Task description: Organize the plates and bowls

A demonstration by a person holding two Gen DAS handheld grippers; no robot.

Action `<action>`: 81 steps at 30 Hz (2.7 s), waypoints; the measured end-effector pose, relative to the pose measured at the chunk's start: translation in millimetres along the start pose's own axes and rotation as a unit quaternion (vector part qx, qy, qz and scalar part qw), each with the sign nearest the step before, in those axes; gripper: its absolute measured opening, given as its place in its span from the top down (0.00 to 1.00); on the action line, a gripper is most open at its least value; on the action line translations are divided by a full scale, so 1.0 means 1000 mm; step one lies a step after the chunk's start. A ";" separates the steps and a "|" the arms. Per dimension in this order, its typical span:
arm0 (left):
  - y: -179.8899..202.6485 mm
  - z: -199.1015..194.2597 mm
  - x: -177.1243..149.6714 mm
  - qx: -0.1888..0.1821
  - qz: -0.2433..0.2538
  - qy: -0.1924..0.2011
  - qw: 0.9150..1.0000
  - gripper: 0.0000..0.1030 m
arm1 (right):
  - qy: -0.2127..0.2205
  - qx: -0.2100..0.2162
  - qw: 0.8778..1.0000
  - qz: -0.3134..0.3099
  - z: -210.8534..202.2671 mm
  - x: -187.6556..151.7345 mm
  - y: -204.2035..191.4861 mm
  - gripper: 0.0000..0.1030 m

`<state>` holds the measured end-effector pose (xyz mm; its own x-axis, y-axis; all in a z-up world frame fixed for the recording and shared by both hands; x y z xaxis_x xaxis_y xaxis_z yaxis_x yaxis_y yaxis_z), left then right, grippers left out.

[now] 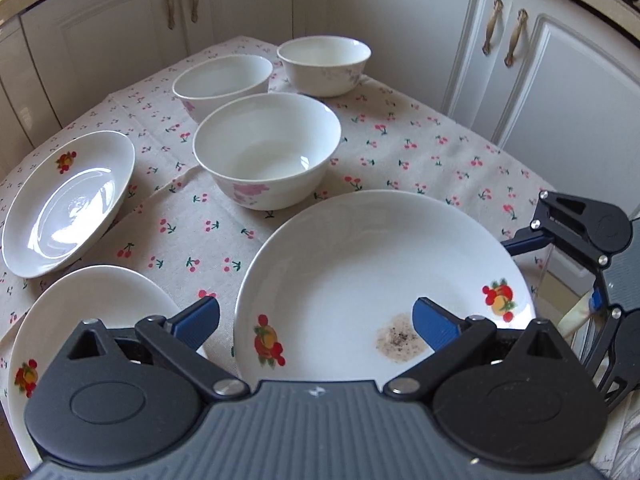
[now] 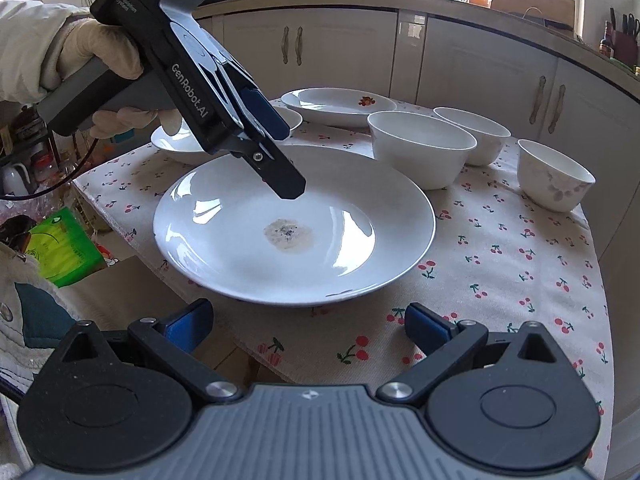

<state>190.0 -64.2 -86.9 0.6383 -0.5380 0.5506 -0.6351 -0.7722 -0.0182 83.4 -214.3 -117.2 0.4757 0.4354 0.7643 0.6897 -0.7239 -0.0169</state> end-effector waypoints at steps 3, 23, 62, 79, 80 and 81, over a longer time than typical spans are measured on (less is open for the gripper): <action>-0.002 0.006 0.002 -0.008 0.008 -0.016 1.000 0.02 | 0.001 0.002 1.000 0.001 0.002 0.001 0.000 0.00; -0.005 0.024 0.009 -0.060 0.029 -0.086 0.994 0.05 | 0.005 -0.008 1.000 0.005 0.007 0.006 -0.008 0.00; -0.010 0.027 0.013 -0.091 0.009 -0.107 0.990 0.10 | -0.028 -0.011 0.999 -0.011 0.014 0.017 -0.013 0.00; -0.029 -0.006 0.024 -0.078 -0.011 -0.066 0.995 0.10 | -0.023 -0.002 0.999 -0.025 0.010 0.051 -0.011 0.00; -0.032 -0.009 0.023 -0.076 -0.014 -0.064 0.995 0.10 | -0.022 0.001 0.999 -0.029 0.011 0.055 -0.012 0.00; -0.036 -0.012 0.022 -0.073 -0.017 -0.061 0.995 0.10 | -0.020 0.004 0.999 -0.032 0.013 0.058 -0.013 0.00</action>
<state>221.2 -44.2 -64.4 0.7031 -0.5560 0.4433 -0.6627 -0.7384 0.1250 109.2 -173.0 -80.7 0.4529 0.5016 0.7370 0.7231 -0.6903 0.0255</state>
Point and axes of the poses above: each gripper's, at about its wrist camera, not at the fingertips, and z roughly the way its jaws point, y to its right, x to its top, the point moved 4 cm from there along z, roughly the way its jaws point, and after that the axes turned 3 degrees about z, right-handed, at the moved point
